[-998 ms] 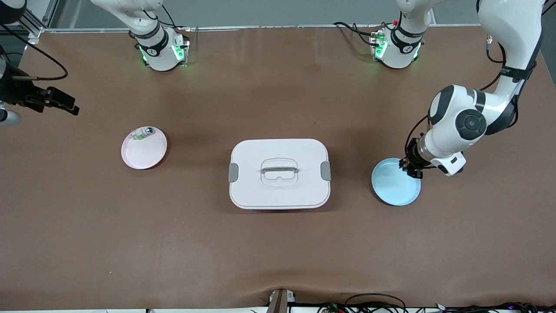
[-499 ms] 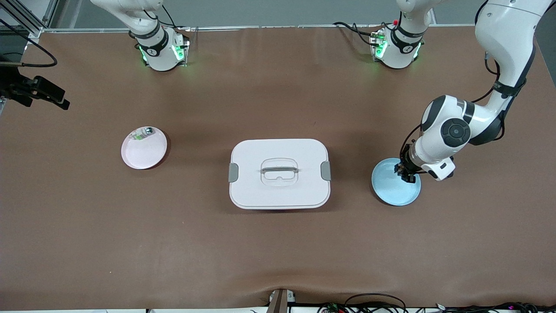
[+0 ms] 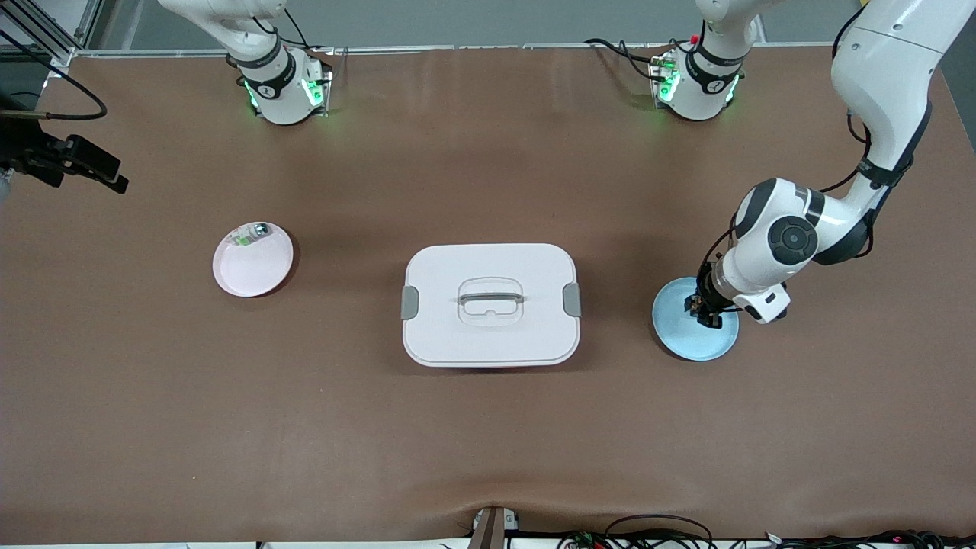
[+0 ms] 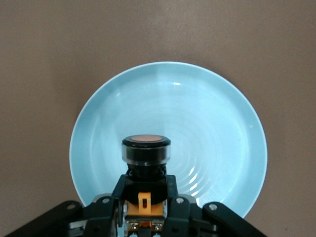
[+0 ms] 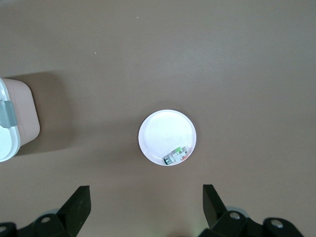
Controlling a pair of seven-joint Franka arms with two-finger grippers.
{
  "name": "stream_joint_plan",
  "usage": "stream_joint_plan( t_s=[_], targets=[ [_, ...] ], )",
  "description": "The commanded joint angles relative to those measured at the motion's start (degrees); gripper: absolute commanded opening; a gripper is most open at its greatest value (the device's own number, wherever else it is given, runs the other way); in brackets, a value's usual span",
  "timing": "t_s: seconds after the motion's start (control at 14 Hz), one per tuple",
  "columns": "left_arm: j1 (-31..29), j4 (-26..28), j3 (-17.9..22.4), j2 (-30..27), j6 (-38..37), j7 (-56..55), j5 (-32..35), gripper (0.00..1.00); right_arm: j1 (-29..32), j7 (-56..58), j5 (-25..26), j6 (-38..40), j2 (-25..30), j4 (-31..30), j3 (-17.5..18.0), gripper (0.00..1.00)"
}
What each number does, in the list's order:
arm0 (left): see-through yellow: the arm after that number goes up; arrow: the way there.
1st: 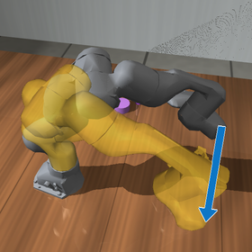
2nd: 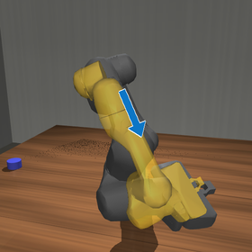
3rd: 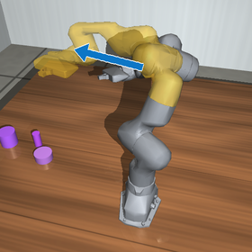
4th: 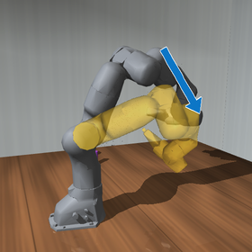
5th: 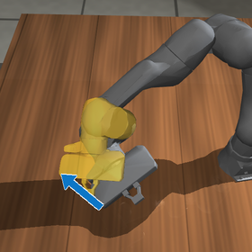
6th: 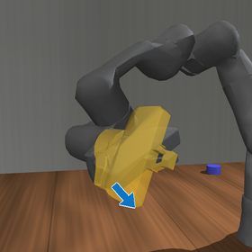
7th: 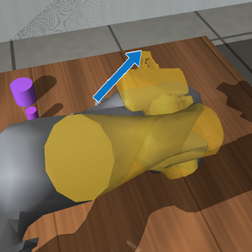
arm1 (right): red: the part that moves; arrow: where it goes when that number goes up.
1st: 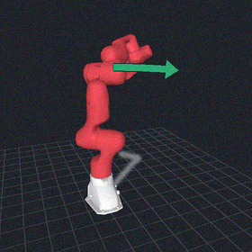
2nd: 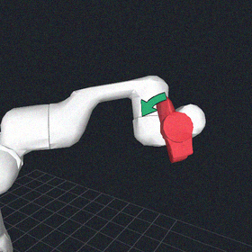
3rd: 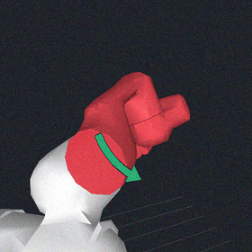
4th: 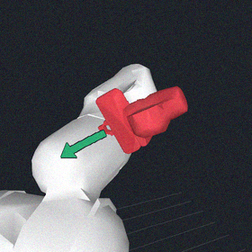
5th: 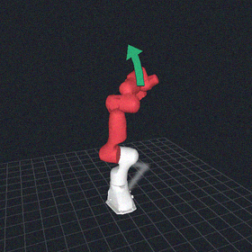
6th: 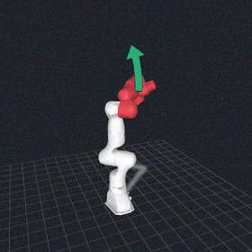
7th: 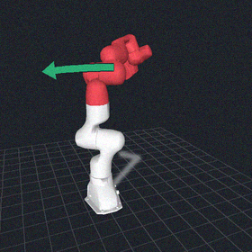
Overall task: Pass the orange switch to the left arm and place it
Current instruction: 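Lower the switch onto the light-blue plate with the left gripper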
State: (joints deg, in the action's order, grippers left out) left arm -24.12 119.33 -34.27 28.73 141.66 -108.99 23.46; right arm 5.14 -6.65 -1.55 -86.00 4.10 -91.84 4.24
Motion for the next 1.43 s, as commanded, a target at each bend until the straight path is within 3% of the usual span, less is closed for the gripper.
stream_joint_plan(
  t_s=[0.0, 0.29, 1.35],
  targets=[
    [-0.3, -0.9, 0.0, 1.7, 1.2, -1.9, 2.8, 0.00, -0.5, -1.3, -0.4, 0.8, -0.4, 1.4, -0.2, 1.00],
    [-0.6, -1.3, 0.2, 3.5, 2.2, -4.9, 6.6, 0.00, -0.6, -1.3, -0.8, 5.3, -4.4, 8.7, -0.2, 1.00],
    [-0.2, -1.4, 1.4, 4.4, 2.2, -4.9, 7.7, 0.00, -0.3, -1.6, -1.7, 6.4, -5.6, 8.5, -0.7, 1.00]
  ],
)
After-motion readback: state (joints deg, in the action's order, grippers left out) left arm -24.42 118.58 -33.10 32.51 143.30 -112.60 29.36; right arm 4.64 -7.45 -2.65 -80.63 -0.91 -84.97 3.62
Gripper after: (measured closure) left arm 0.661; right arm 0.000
